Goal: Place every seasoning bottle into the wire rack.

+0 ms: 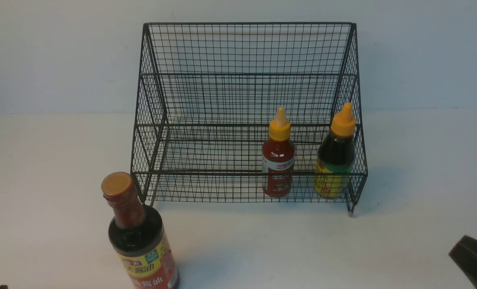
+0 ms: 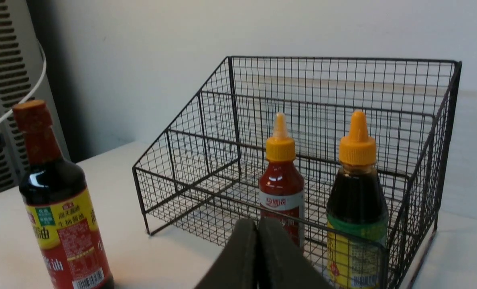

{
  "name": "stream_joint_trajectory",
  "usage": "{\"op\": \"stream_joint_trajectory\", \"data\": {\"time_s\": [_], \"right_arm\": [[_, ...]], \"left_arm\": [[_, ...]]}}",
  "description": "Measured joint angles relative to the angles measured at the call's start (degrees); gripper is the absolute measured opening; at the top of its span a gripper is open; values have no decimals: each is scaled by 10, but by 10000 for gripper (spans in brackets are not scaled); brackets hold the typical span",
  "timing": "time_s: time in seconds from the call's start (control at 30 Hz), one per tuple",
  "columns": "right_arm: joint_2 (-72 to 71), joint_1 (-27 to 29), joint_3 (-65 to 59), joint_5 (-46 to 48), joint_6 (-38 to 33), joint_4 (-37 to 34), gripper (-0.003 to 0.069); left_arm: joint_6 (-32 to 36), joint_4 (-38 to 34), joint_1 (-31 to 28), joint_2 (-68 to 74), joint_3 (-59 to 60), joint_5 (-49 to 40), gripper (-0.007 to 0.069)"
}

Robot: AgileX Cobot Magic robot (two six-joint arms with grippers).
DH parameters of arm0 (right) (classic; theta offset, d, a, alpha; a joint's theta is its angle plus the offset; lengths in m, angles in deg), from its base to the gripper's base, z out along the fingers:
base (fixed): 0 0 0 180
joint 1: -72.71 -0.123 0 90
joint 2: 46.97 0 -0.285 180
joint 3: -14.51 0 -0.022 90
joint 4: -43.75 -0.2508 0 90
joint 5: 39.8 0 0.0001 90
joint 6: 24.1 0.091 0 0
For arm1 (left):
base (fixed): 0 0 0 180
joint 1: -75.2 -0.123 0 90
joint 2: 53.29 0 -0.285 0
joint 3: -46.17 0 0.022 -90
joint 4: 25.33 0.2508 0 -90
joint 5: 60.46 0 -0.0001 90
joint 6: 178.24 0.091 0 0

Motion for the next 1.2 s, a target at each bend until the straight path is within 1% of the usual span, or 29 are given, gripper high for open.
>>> {"op": "stream_joint_trajectory", "data": {"time_s": [0.17,0.27,0.33,0.4,0.43,0.47,0.5,0.57,0.6,0.67,0.7,0.77,0.83,0.93,1.2], "right_arm": [[0,0,0,32,-16,-6,-15],[0,16,-3,48,-61,-23,-15],[-5,54,-10,57,-95,-35,-15],[-12,83,-16,60,-106,-42,-15],[-27,126,-27,61,-110,-49,-15],[-36,148,-34,61,-111,-52,-15],[-52,185,-48,64,-112,-54,-15],[-65,211,-59,68,-112,-54,-15],[-84,244,-72,77,-112,-54,-15],[-108,287,-80,99,-112,-54,-15],[-120,299,-80,109,-112,-54,-15],[-131,314,-80,119,-112,-54,-15],[-147,333,-80,163,-112,-47,-15],[-148,335,-80,186,-112,-40,-15],[-148,334,-79,190,-112,-39,-15]], "left_arm": [[0,0,0,0,0,0,-5],[0,0,0,0,0,0,-5],[0,0,0,0,0,0,-5],[0,0,0,0,0,0,-5],[0,0,0,0,0,0,-5],[0,0,0,0,0,0,-5],[0,0,0,0,0,0,-5],[0,0,0,0,0,0,-5],[0,0,0,0,0,0,-5],[0,0,0,0,0,0,-5],[0,0,0,0,0,0,-5],[0,0,0,0,0,0,-5],[0,0,0,0,0,0,-5],[0,0,0,0,0,0,-5],[0,0,0,0,0,0,-5]]}}
